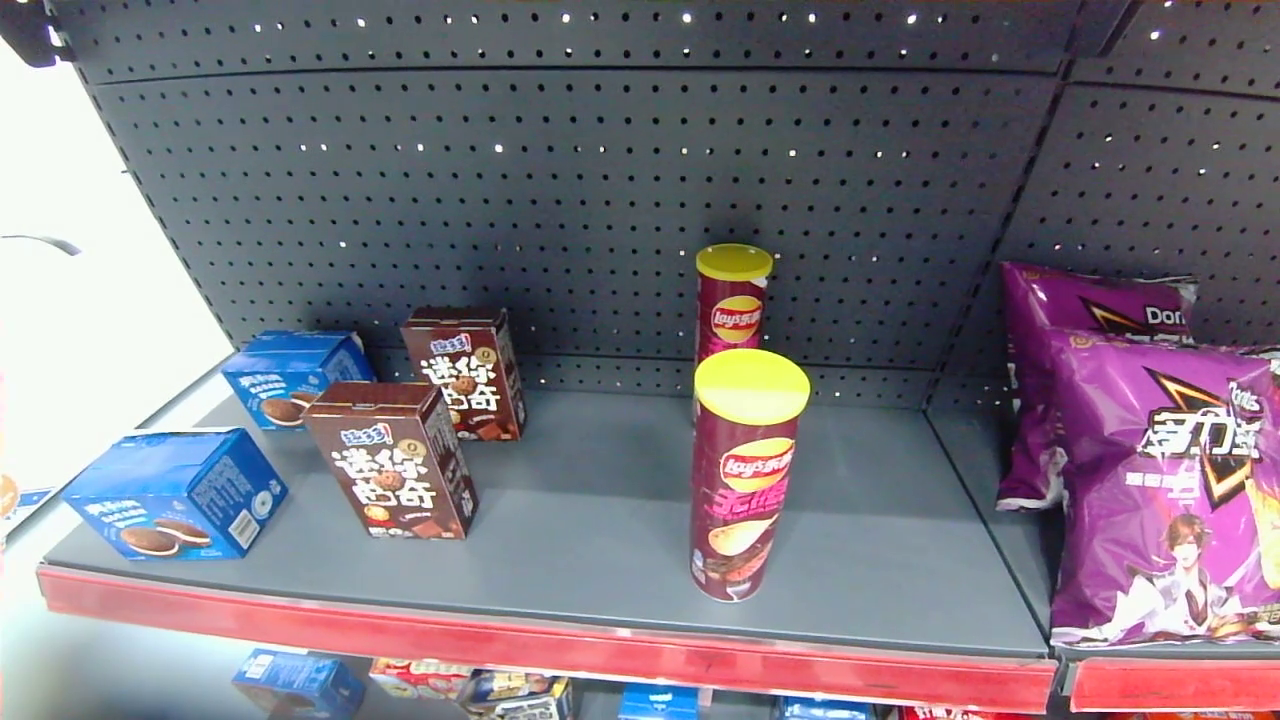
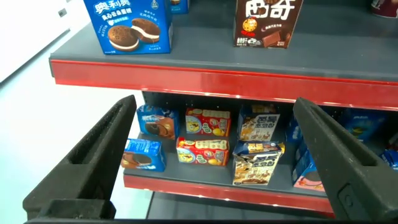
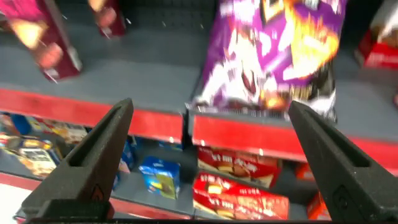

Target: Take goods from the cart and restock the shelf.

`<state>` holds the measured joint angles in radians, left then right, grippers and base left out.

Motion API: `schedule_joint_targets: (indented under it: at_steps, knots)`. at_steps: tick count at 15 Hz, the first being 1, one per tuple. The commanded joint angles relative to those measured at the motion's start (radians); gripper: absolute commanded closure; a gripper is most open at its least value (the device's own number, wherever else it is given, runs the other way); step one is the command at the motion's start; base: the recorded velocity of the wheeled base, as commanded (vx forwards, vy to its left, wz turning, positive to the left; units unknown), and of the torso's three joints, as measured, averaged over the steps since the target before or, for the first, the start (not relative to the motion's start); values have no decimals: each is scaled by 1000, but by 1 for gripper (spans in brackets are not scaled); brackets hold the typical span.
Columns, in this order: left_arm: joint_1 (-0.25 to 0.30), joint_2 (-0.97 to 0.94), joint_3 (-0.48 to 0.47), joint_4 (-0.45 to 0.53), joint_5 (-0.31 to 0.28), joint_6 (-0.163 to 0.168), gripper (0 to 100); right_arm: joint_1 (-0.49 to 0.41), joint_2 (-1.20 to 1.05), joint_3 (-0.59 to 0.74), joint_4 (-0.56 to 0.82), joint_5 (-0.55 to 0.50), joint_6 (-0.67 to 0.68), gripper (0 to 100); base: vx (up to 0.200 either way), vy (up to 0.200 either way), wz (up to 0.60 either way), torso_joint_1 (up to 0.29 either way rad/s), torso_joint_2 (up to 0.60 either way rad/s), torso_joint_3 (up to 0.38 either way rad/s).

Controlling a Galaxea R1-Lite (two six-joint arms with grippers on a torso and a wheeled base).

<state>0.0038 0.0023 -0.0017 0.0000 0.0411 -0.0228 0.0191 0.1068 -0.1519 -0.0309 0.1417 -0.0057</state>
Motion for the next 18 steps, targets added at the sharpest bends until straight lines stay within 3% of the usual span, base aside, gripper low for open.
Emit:
schedule_joint_targets:
  at_steps: [1,3,4,6,7,8,9,12,18]
  knots:
    - [1,-1,0,0,2,0,0,73,364,-222,-20,134,-11,0,0,0,0,0,0,0]
    - [1,-1,0,0,2,0,0,157,528,-296,-61,171,-83,0,0,0,0,0,0,0]
    - [1,-1,0,0,0,0,0,160,637,-296,-172,157,-142,0,0,0,0,0,0,0]
    - [1,-1,0,0,0,0,0,162,797,-291,-399,147,-117,0,0,0,0,0,0,0]
    - [1,-1,0,0,0,0,0,214,924,-310,-535,110,-111,0,0,0,0,0,0,0]
    - [1,-1,0,0,0,0,0,278,985,-327,-575,55,-111,0,0,0,0,0,0,0]
    - [1,-1,0,0,0,0,0,321,1045,-345,-600,-5,-102,0,0,0,0,0,0,0]
    - [1,-1,0,0,0,0,0,412,1168,-420,-552,-4,-46,0,0,0,0,0,0,0]
    - [1,-1,0,0,0,0,0,481,1403,-557,-554,-94,-53,0,0,0,0,0,0,0]
